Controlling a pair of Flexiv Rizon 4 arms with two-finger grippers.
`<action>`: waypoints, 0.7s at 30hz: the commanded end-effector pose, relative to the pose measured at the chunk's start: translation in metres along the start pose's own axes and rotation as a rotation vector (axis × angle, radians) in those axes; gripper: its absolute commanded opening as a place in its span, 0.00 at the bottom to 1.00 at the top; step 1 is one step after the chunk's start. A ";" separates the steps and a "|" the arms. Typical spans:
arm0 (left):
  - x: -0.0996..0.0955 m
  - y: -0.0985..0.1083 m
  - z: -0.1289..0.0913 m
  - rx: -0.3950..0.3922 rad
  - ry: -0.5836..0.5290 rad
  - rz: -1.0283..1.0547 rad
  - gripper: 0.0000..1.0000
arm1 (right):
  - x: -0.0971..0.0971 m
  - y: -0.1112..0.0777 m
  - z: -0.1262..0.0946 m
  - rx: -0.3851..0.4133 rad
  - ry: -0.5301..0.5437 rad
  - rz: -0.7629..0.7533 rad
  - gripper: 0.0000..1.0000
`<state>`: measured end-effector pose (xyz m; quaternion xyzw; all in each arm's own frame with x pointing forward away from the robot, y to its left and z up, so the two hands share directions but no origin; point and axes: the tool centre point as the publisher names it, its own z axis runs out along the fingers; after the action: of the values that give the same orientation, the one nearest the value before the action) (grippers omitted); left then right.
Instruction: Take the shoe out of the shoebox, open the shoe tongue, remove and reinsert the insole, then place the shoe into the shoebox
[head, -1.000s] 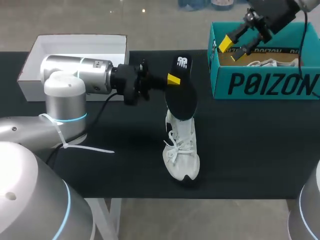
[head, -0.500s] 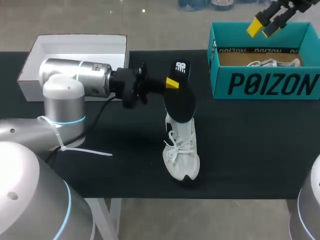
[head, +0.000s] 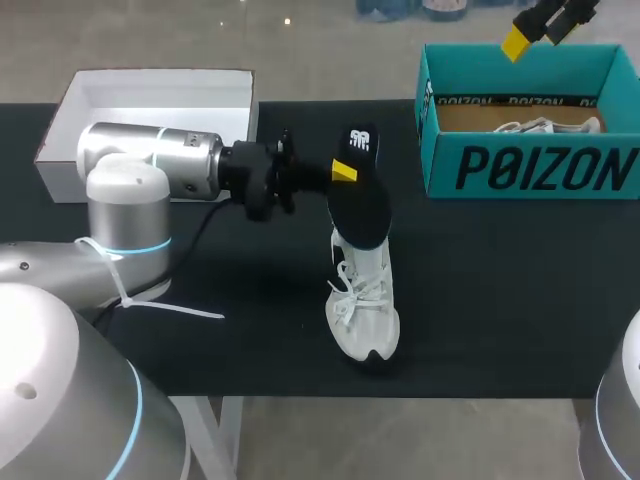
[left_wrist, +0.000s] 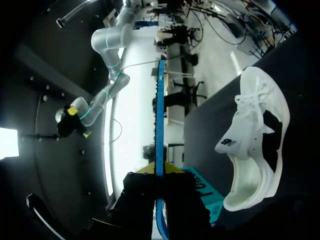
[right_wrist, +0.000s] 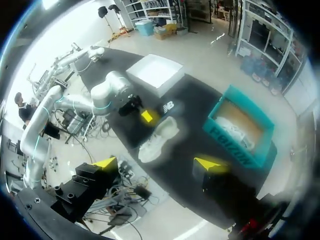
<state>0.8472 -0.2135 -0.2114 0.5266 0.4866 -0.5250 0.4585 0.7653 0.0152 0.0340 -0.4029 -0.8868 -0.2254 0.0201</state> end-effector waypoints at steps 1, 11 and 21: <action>-0.001 0.001 0.002 -0.004 0.012 -0.002 0.00 | 0.002 0.005 -0.001 -0.013 -0.019 0.025 1.00; -0.002 0.002 0.001 -0.004 0.033 -0.025 0.00 | 0.002 0.006 -0.003 -0.023 -0.041 0.045 1.00; -0.002 0.002 0.001 -0.004 0.033 -0.025 0.00 | 0.002 0.006 -0.003 -0.023 -0.041 0.045 1.00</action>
<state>0.8495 -0.2145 -0.2109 0.5271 0.5004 -0.5226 0.4457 0.7658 0.0181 0.0390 -0.4268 -0.8749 -0.2287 0.0015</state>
